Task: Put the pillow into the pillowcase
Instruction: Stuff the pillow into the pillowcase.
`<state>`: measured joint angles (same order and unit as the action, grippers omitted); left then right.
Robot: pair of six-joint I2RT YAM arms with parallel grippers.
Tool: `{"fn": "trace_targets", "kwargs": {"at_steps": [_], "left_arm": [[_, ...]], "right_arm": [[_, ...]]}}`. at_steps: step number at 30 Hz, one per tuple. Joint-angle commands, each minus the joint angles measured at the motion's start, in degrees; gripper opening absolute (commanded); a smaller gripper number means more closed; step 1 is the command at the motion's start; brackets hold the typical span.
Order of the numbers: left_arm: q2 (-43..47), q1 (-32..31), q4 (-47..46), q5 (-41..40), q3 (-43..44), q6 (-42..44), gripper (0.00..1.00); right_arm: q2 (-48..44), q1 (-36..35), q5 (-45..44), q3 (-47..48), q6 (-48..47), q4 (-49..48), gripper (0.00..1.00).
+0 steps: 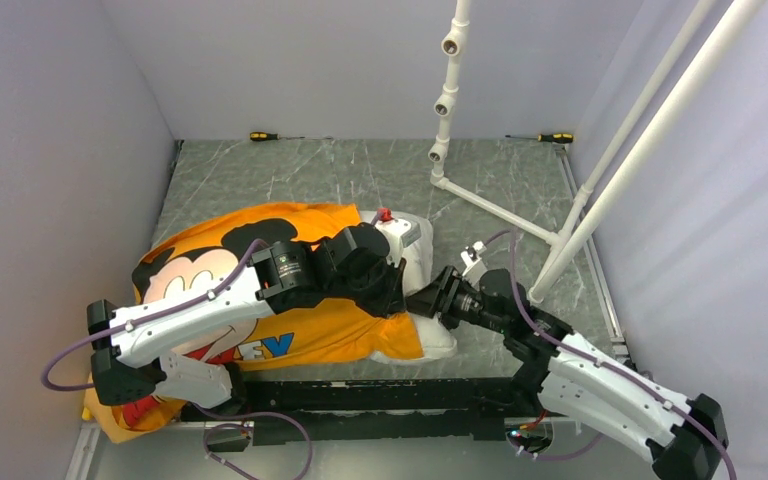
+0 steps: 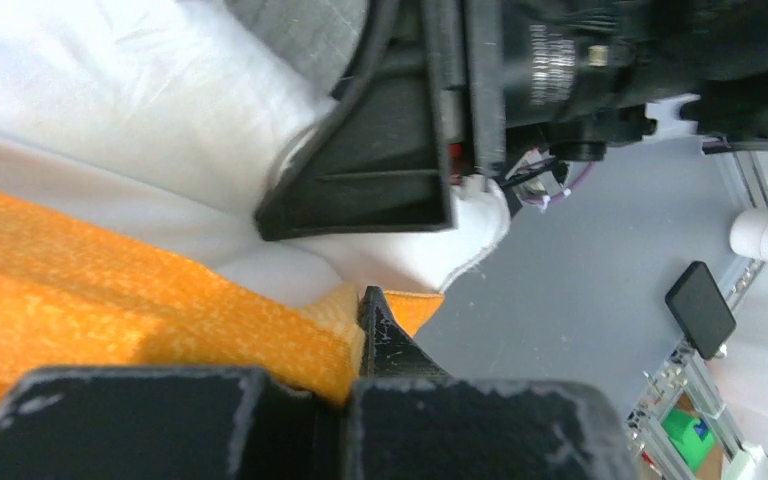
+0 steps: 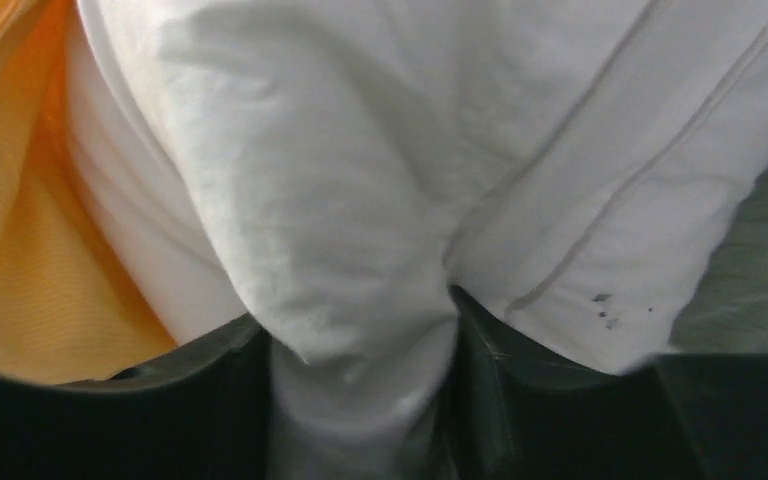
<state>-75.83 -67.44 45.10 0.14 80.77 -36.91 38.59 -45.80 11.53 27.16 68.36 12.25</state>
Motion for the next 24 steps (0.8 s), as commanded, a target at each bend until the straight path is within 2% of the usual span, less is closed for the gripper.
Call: {"fn": "trace_targets", "kwargs": {"at_steps": [1,4,6,9,14,18,22,24], "left_arm": [[2.5,0.3,-19.3,6.4,3.1,1.0,0.0],[1.4,0.2,-22.6,11.8,4.8,1.4,0.0],[-0.7,0.1,-23.2,15.7,8.2,2.3,0.0],[-4.6,-0.6,-21.6,19.1,15.2,3.6,0.0],[-9.4,-1.4,-18.8,18.7,24.6,5.0,0.0],[-13.0,-1.4,-19.1,19.2,30.2,5.7,0.0],[-15.8,-1.4,-21.0,20.3,33.5,4.9,0.0],[-16.6,-1.0,-23.1,22.7,34.3,3.6,0.0]], "right_arm": [[5.0,-0.5,10.9,-10.2,8.8,-28.3,0.36],[14.5,-0.6,13.8,-11.5,12.4,-51.0,0.01],[20.2,-0.5,15.8,-9.4,13.7,-63.2,0.0],[24.7,-0.5,17.4,-4.7,14.7,-73.4,0.0],[24.6,-1.8,20.2,4.4,9.6,-70.7,0.0],[26.2,-5.3,19.8,7.4,6.5,-66.8,0.0],[34.0,-11.1,18.1,6.8,8.6,-78.5,0.0],[39.6,-12.7,16.5,5.9,10.7,-89.1,0.0]]}}
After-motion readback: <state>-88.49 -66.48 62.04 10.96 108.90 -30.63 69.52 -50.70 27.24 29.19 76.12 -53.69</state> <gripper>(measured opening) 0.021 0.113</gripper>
